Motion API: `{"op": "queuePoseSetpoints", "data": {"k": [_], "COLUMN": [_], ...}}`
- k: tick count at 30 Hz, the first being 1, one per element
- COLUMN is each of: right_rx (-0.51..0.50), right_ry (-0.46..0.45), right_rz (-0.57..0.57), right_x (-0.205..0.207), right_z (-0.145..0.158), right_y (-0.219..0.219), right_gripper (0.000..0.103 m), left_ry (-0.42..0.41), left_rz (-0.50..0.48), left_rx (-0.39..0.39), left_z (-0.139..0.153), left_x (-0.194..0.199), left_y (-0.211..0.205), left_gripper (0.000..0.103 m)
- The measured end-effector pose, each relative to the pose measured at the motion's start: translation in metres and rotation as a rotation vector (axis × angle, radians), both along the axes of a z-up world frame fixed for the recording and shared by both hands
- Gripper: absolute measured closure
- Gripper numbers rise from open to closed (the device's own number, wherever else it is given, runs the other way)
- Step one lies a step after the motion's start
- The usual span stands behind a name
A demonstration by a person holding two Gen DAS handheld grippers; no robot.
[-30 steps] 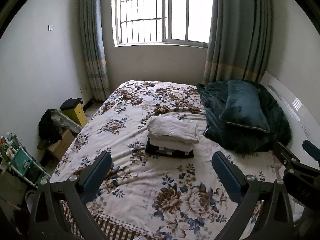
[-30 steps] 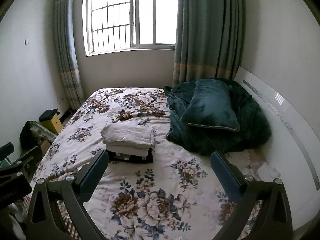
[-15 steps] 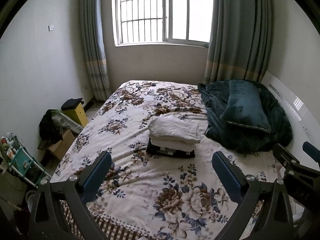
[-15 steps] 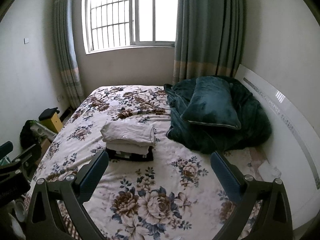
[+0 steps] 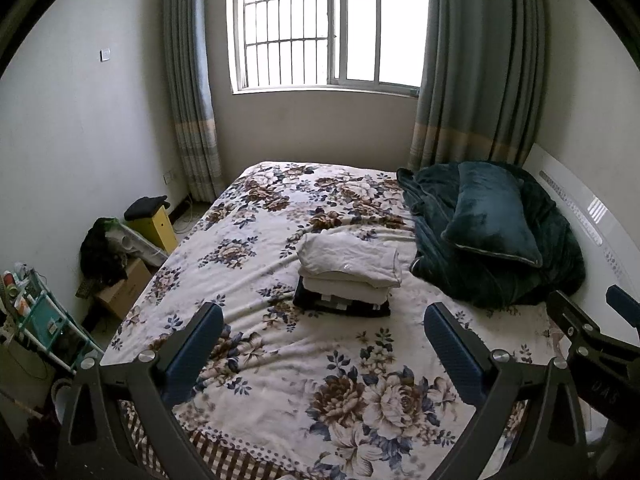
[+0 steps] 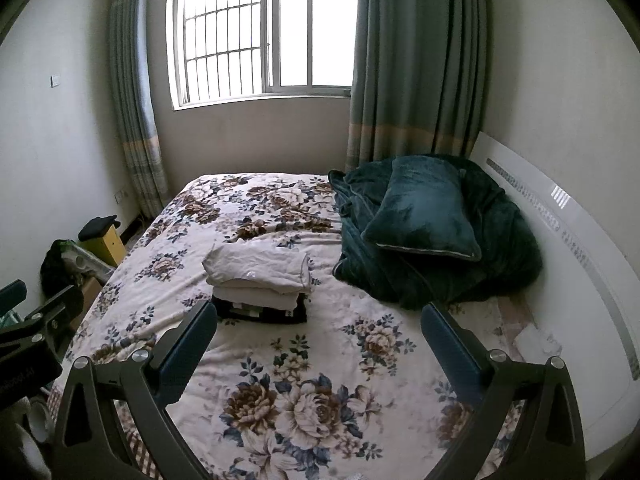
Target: Fold small clothes
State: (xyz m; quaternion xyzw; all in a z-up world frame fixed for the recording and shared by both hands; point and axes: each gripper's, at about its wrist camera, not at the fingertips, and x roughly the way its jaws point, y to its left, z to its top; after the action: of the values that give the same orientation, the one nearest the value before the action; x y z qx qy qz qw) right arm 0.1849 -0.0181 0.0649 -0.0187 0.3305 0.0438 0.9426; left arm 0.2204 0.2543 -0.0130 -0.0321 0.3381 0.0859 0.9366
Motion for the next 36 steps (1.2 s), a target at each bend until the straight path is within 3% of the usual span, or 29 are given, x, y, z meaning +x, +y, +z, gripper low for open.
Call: {"op": "queuePoseSetpoints", "data": {"k": [36], "right_rx": [0.015], "right_ry": [-0.009], "right_rz": [0.000], "right_x": [-0.001], "right_z": [0.000], "right_y": [0.008], "right_gripper": [0.000], "left_ry": [0.007], "left_rz": [0.013], "left_rx": [-0.010], "left_z": [0.008], "left_x": [-0.014], "left_y": [0.000], "left_gripper": [0.000]}}
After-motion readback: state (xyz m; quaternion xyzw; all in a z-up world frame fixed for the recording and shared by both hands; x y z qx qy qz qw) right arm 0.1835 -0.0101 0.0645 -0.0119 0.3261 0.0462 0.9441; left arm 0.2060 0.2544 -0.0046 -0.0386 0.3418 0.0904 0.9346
